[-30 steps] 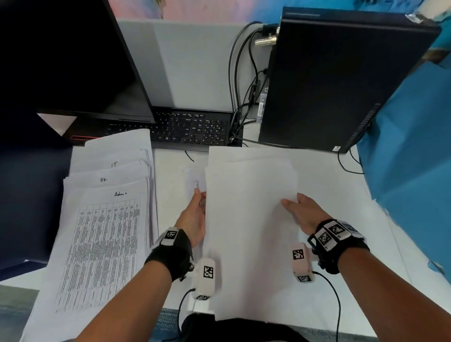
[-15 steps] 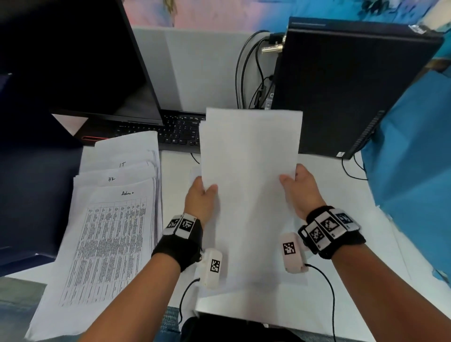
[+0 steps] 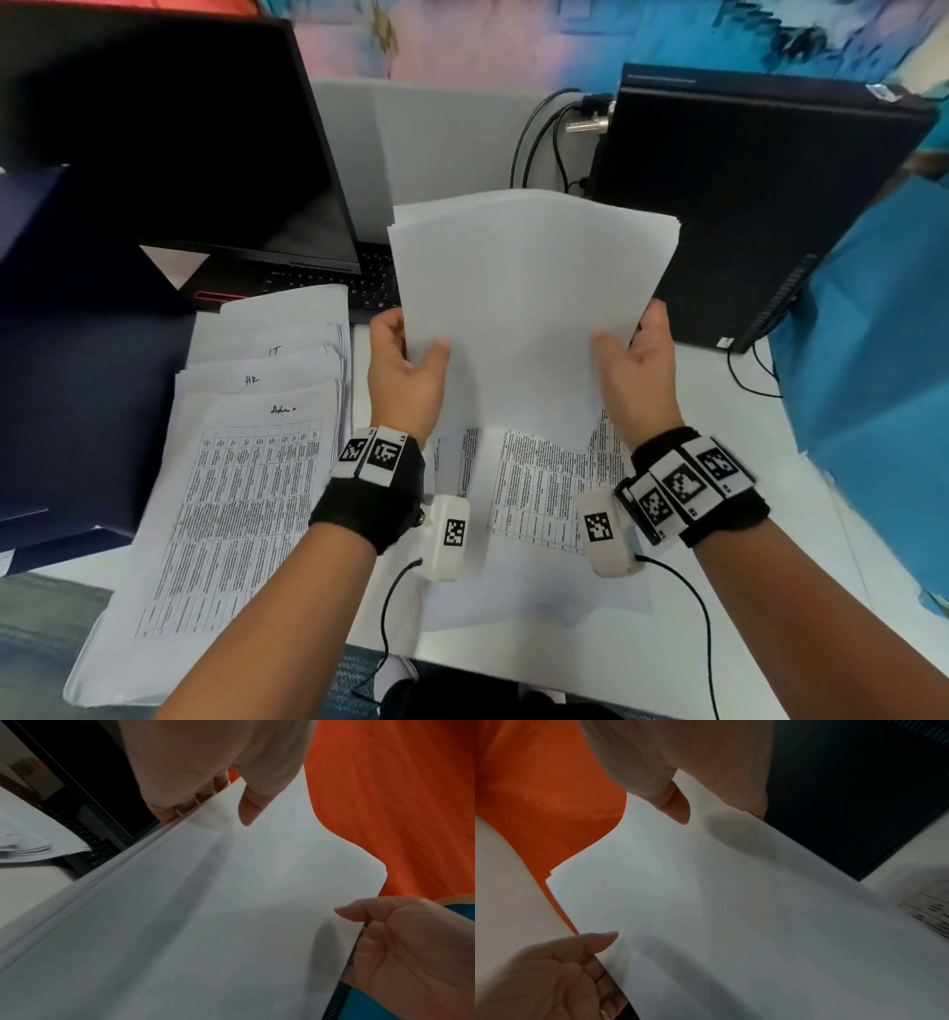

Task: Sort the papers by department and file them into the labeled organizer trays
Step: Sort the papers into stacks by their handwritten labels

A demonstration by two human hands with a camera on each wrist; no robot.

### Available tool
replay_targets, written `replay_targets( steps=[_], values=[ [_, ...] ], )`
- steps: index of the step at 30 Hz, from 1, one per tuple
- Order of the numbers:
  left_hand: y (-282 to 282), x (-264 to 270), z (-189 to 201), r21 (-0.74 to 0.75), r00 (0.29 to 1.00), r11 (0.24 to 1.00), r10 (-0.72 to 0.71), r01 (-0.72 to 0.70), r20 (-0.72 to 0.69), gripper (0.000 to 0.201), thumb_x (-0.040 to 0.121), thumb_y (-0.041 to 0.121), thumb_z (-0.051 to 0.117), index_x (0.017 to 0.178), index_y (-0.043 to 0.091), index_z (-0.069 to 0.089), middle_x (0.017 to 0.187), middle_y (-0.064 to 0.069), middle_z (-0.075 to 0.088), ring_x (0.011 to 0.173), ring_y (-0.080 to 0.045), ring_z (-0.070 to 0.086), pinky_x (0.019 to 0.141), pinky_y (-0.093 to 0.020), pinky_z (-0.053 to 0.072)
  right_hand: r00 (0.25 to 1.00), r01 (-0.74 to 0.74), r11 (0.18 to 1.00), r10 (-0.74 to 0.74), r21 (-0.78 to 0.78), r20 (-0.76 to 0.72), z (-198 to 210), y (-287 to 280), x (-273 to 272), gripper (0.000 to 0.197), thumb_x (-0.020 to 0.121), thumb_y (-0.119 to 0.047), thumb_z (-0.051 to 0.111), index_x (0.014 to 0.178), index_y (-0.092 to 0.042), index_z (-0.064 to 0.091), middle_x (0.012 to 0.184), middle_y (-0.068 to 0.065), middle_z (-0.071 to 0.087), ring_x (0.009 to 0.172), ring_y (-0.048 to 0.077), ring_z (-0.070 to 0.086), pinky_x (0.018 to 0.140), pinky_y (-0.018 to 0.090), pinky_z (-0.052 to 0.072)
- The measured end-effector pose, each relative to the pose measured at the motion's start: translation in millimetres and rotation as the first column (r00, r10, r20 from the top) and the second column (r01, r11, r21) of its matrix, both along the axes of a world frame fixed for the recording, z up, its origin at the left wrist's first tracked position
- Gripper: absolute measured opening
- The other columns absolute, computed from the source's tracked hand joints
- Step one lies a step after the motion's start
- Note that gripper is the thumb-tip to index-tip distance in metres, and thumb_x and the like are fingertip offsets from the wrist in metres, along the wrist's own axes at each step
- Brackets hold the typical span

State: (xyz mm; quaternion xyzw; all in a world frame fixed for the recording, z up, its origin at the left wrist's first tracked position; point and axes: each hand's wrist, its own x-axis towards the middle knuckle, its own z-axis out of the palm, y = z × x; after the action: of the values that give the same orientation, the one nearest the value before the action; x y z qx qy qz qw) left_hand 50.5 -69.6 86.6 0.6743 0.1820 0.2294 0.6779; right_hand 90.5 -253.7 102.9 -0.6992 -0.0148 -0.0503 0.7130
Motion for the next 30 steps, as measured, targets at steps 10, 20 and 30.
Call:
replay_targets(
  steps=[10, 20, 30],
  values=[
    [5.0, 8.1, 18.1, -0.053, 0.996, 0.998, -0.034, 0.039, 0.086, 0.034, 0.080, 0.028, 0.063, 0.113, 0.027, 0.054, 0.115, -0.001, 0.066, 0.107, -0.015, 0.064, 0.096, -0.037, 0.050, 1.000, -0.005, 1.000, 0.005, -0.027, -0.002, -1.7, 4.4, 2.0, 0.031, 0.090, 0.001, 0.045, 0.109, -0.023, 0.048, 0.109, -0.002, 0.062, 0.098, 0.014, 0.062, 0.088, 0.032, 0.052],
    [15.2, 14.3, 41.8, 0.209, 0.966, 0.978, -0.065, 0.012, 0.250, 0.046, 0.087, 0.008, 0.051, 0.127, 0.020, 0.031, 0.123, -0.003, 0.053, 0.113, -0.014, 0.056, 0.096, -0.030, 0.046, 0.996, -0.034, 0.999, 0.035, -0.019, 0.081, 7.2, 10.4, 5.7, 0.026, 0.092, 0.000, 0.046, 0.111, -0.017, 0.044, 0.100, -0.007, 0.060, 0.089, 0.006, 0.061, 0.069, 0.014, 0.050],
    [27.5, 15.5, 38.7, 0.378, 0.962, 0.926, -0.100, -0.003, 0.253, 0.052, 0.090, 0.001, 0.045, 0.135, 0.020, 0.028, 0.125, 0.008, 0.052, 0.113, -0.010, 0.056, 0.096, -0.030, 0.049, 0.999, -0.007, 0.998, 0.009, -0.056, 0.032, -5.9, 6.0, 8.0, 0.021, 0.092, -0.008, 0.054, 0.102, -0.026, 0.051, 0.100, -0.007, 0.064, 0.091, 0.008, 0.064, 0.081, 0.027, 0.054]
  ],
)
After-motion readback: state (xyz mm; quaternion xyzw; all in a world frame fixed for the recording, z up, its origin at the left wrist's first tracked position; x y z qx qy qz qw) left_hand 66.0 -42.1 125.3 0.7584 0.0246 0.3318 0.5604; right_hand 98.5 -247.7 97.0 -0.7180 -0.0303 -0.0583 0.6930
